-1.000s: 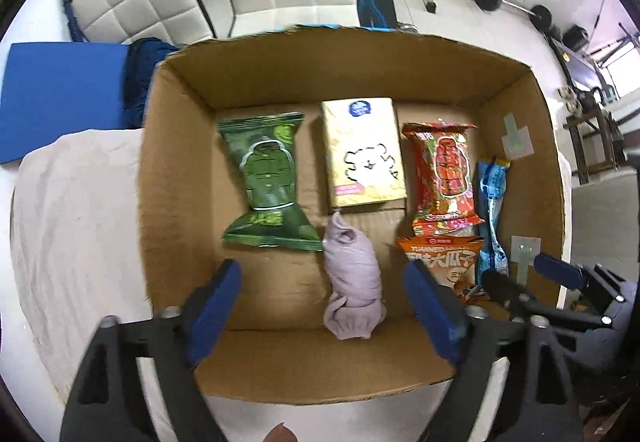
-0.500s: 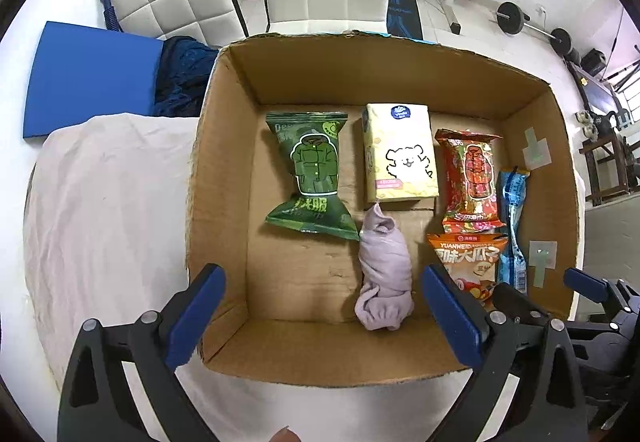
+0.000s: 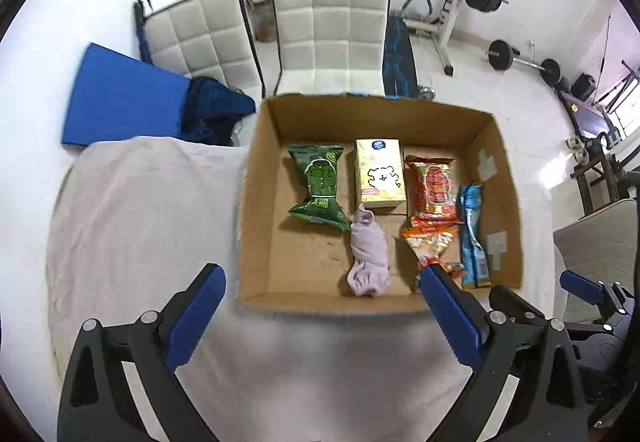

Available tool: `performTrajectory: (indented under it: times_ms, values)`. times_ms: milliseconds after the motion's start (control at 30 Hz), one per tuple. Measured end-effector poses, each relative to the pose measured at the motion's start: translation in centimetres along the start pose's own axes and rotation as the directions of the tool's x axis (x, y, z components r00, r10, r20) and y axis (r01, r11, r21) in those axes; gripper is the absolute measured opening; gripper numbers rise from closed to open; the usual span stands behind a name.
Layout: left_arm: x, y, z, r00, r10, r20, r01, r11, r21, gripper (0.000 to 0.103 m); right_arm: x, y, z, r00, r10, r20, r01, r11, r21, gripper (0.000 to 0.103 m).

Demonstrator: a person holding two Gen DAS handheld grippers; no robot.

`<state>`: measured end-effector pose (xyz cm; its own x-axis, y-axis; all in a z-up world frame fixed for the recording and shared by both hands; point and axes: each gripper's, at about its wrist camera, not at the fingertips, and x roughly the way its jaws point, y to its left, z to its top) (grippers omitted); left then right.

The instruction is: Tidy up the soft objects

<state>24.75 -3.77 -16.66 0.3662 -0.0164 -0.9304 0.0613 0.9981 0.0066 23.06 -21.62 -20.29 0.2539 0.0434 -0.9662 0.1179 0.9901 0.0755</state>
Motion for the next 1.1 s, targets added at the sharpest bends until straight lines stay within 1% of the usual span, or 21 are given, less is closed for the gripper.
performTrajectory:
  times_ms: [33, 200, 300, 400, 467, 533, 667, 833, 967, 1100]
  values:
    - [-1.6, 0.0, -0.7, 1.000, -0.005, 0.022, 0.005, 1.000, 0.004, 0.100, -1.0, 0.0, -0.5, 1.000, 0.010, 0.013, -0.010, 1.000, 0.001, 0.103]
    - [-6.6, 0.3, -3.1, 0.998, 0.006, 0.064, -0.006, 1.000, -0.002, 0.100, -7.3, -0.2, -3.6, 0.995, 0.019, 0.101, -0.017, 1.000, -0.017, 0.103]
    - [-9.7, 0.4, -4.5, 0.997, 0.001, 0.082, 0.000, 1.000, -0.014, 0.100, -10.3, -0.6, -5.0, 0.992, 0.026, 0.127, -0.024, 1.000, -0.014, 0.103]
    - [-13.0, 0.2, -6.0, 0.993, 0.004, 0.119, -0.002, 1.000, -0.021, 0.100, -13.3, -1.2, -6.8, 0.988, 0.040, 0.150, -0.038, 0.999, -0.014, 0.103]
    - [-14.5, 0.2, -6.6, 0.991, 0.002, 0.130, 0.002, 1.000, -0.024, 0.100, -15.1, -1.5, -7.9, 0.985, 0.051, 0.162, -0.050, 0.999, -0.010, 0.103]
    - [-15.9, 0.2, -7.2, 0.990, -0.001, 0.141, 0.006, 0.999, -0.033, 0.100, -16.7, -1.7, -9.0, 0.983, 0.063, 0.172, -0.062, 0.998, -0.011, 0.103]
    - [-18.3, 0.2, -8.3, 0.987, -0.022, 0.160, 0.029, 0.999, -0.039, 0.100, -19.9, -2.2, -11.2, 0.978, 0.056, 0.199, -0.057, 0.998, -0.002, 0.103]
    - [-21.2, 0.0, -10.0, 0.981, -0.007, 0.194, 0.015, 0.999, -0.037, 0.100, -23.0, -2.0, -13.5, 0.971, 0.061, 0.230, -0.058, 0.998, -0.022, 0.103]
    - [-22.8, -0.2, -10.6, 0.976, 0.003, 0.216, 0.003, 1.000, -0.029, 0.100, -25.2, -1.5, -15.0, 0.968, 0.081, 0.239, -0.072, 0.996, -0.045, 0.103]
    - [-24.0, -0.3, -11.2, 0.972, 0.014, 0.236, -0.006, 0.999, -0.035, 0.100, -27.1, -1.1, -16.1, 0.962, 0.073, 0.262, -0.059, 0.996, -0.060, 0.103]
